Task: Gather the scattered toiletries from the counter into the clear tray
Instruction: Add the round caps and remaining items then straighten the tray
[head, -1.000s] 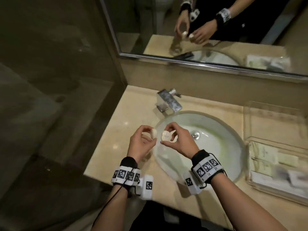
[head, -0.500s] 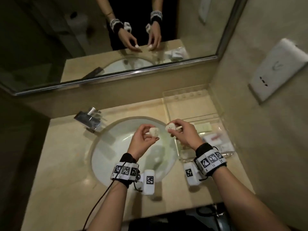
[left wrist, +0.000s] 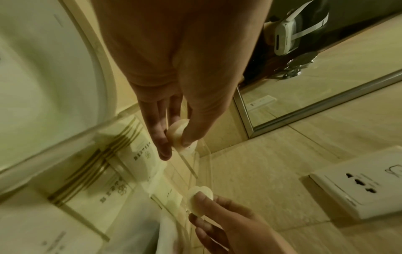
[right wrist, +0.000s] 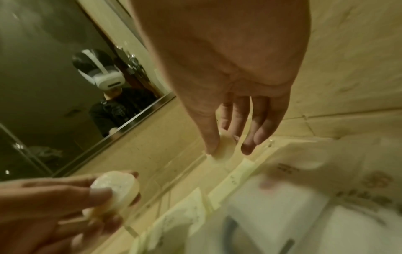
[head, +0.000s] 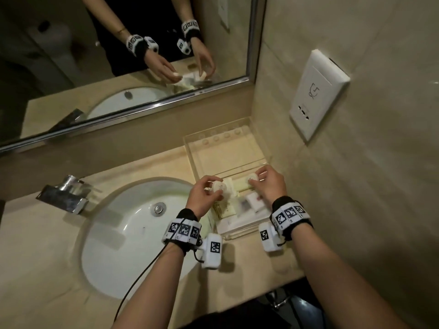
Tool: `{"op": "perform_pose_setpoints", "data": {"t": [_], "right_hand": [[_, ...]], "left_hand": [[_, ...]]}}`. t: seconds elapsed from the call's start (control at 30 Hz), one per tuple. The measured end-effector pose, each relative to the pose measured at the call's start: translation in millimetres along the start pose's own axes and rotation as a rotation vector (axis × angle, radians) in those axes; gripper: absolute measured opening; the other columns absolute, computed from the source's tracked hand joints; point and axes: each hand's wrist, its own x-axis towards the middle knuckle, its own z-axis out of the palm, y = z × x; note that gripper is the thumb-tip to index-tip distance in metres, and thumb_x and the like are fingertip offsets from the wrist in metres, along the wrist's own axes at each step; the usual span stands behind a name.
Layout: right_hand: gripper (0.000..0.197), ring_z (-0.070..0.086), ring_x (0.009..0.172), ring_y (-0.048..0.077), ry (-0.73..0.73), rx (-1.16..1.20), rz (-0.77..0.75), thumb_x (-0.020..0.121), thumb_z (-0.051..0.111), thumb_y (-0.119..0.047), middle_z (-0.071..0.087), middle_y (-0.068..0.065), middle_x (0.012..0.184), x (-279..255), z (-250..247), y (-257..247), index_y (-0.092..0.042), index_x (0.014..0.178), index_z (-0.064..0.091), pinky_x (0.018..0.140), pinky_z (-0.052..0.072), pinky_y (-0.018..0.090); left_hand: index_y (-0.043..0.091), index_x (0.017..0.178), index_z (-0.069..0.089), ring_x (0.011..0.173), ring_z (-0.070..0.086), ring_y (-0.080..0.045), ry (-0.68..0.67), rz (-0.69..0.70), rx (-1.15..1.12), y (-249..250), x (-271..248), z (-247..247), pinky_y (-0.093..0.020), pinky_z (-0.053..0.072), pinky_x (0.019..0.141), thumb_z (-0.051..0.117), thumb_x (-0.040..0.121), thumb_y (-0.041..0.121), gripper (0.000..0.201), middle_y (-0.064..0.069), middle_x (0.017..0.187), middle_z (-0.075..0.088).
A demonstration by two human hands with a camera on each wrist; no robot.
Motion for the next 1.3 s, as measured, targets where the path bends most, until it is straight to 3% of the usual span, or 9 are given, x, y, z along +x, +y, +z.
{"op": "perform_pose_setpoints", "data": {"t": [0.1,0.27,0.43,0.67,0.8,0.93,1.13,1.23,1.3], "right_hand": [[0.02,0.07,0.075,0.03,-0.012,-0.086,-0.012,0.086,0.07,-0.006,0.064,0.014,0.106,9.1,-1.6,4.5,-0.008,0.104,0.063,0.048,0.059,0.043],[0.017,0.072,0.066,0.027,-0.003,-0.304,0.007,0.095,0.058,-0.014,0.058,0.012,0.117,21.9,-0.9,14.4,-0.009,0.112,0.061,0.04,0.052,0.027],[0.014,0.067,0.086,0.028,0.096,-0.459,-0.054,0.093,0.06,-0.015,0.066,0.007,0.104,29.6,0.0,23.0,-0.015,0.106,0.058,0.073,0.059,0.043],[0.02,0.064,0.089,0.027,0.139,-0.504,-0.137,0.089,0.062,-0.005,0.057,0.006,0.117,30.3,2.4,25.9,-0.012,0.107,0.06,0.078,0.057,0.043],[0.021,0.066,0.078,0.027,0.104,-0.467,-0.147,0.085,0.07,-0.008,0.054,0.003,0.115,32.4,2.9,31.9,-0.017,0.1,0.058,0.065,0.06,0.041],[0.022,0.065,0.079,0.025,0.109,-0.48,-0.177,0.083,0.07,-0.003,0.055,0.003,0.112,37.4,3.6,36.4,-0.017,0.097,0.059,0.065,0.06,0.04],[0.02,0.064,0.084,0.024,0.099,-0.475,-0.183,0.084,0.07,-0.005,0.055,0.003,0.114,36.9,1.1,32.5,-0.014,0.099,0.061,0.065,0.061,0.039],[0.011,0.063,0.081,0.022,0.062,-0.247,-0.199,0.089,0.067,-0.012,0.052,-0.001,0.11,29.1,-0.1,22.5,-0.015,0.098,0.061,0.044,0.058,0.034],[0.007,0.065,0.08,0.019,-0.002,-0.045,-0.164,0.093,0.063,-0.02,0.06,-0.001,0.101,21.8,0.0,11.5,-0.015,0.097,0.065,0.042,0.058,0.038]], "left_hand": [[0.009,0.11,0.063,0.075,0.071,-0.027,-0.019,-0.014,0.019,-2.6,2.6,9.8,-0.039,0.061,0.075,0.066,0.083,0.0,0.028,-0.01,0.104,0.063],[0.01,0.109,0.063,0.07,0.069,-0.022,-0.026,-0.018,0.047,-9.3,2.5,16.9,-0.036,0.06,0.073,0.067,0.083,0.002,0.028,-0.009,0.102,0.062],[0.011,0.108,0.064,0.057,0.064,0.003,-0.018,-0.027,0.058,-14.7,3.4,18.8,-0.032,0.06,0.073,0.068,0.083,0.002,0.026,-0.002,0.096,0.061],[0.008,0.111,0.063,0.057,0.063,0.007,-0.038,-0.041,0.054,-14.0,5.6,23.2,-0.019,0.057,0.065,0.066,0.085,0.001,0.027,0.003,0.093,0.06],[0.008,0.114,0.059,0.058,0.064,0.002,-0.018,-0.055,0.056,-12.2,7.4,24.3,-0.019,0.056,0.064,0.066,0.085,0.002,0.03,0.0,0.091,0.059],[0.011,0.109,0.056,0.085,0.068,-0.03,0.005,-0.084,0.038,-8.1,9.4,27.0,-0.039,0.057,0.078,0.069,0.083,0.008,0.03,-0.016,0.105,0.064],[0.006,0.107,0.053,0.058,0.068,-0.003,-0.007,-0.12,-0.049,-7.6,12.4,29.9,-0.016,0.055,0.06,0.063,0.088,0.001,0.023,-0.003,0.094,0.057],[0.005,0.109,0.052,0.069,0.073,-0.015,0.013,-0.138,-0.14,-3.3,12.5,31.1,-0.022,0.06,0.069,0.061,0.088,-0.003,0.025,-0.004,0.097,0.055],[0.008,0.114,0.058,0.089,0.072,-0.032,0.017,-0.135,-0.205,0.8,14.8,32.6,-0.035,0.06,0.082,0.06,0.086,-0.006,0.031,-0.011,0.105,0.055]]}}
